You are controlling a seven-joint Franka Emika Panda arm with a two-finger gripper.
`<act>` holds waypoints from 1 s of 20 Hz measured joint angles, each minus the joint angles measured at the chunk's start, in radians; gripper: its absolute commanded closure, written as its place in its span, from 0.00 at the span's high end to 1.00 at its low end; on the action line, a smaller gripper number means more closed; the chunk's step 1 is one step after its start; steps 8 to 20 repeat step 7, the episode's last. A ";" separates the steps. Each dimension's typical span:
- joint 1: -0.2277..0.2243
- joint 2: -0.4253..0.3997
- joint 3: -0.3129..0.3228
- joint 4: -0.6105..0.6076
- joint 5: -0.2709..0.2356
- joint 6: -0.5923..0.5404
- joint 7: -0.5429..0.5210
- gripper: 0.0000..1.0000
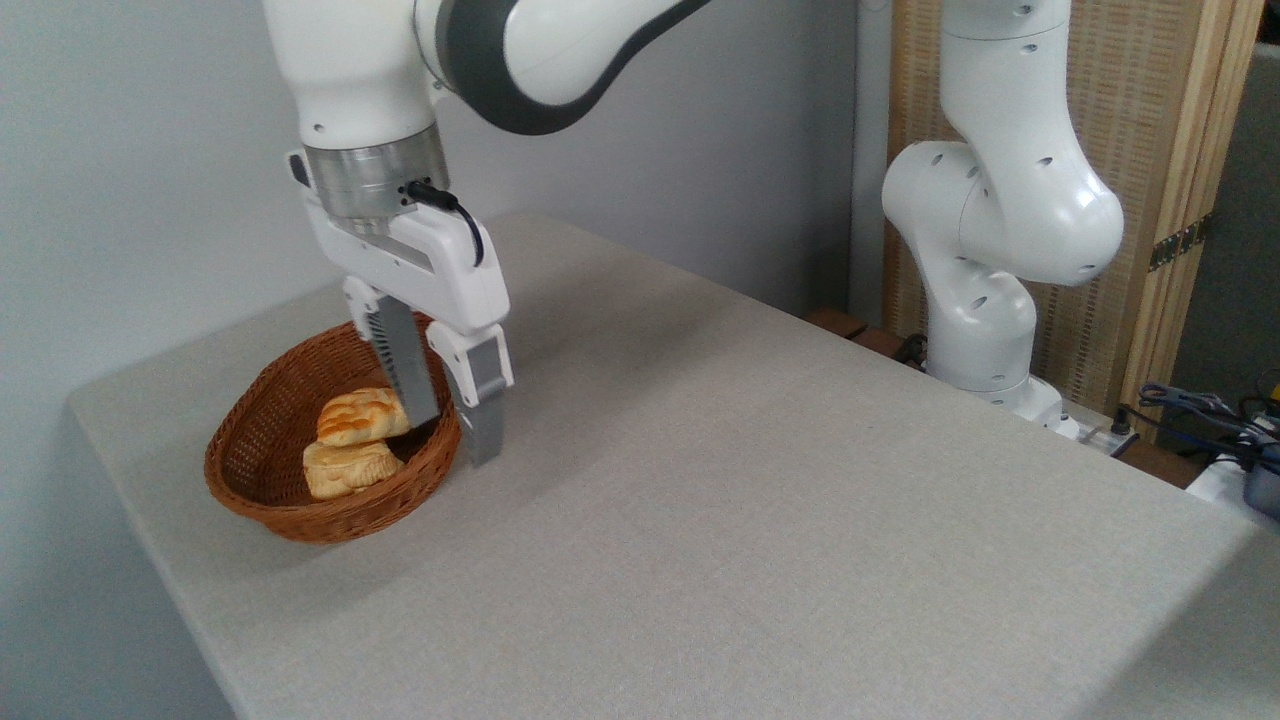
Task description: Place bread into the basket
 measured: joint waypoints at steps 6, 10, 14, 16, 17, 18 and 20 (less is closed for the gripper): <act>0.002 -0.015 0.075 0.000 0.000 -0.053 0.204 1.00; 0.001 -0.017 0.077 0.000 0.000 -0.059 0.206 1.00; 0.001 -0.017 0.077 0.000 0.000 -0.059 0.206 1.00; 0.001 -0.017 0.077 0.000 0.000 -0.059 0.206 1.00; 0.001 -0.017 0.077 0.000 0.000 -0.059 0.206 1.00; 0.001 -0.017 0.077 0.000 0.000 -0.059 0.206 1.00; 0.001 -0.017 0.077 0.000 0.000 -0.059 0.206 1.00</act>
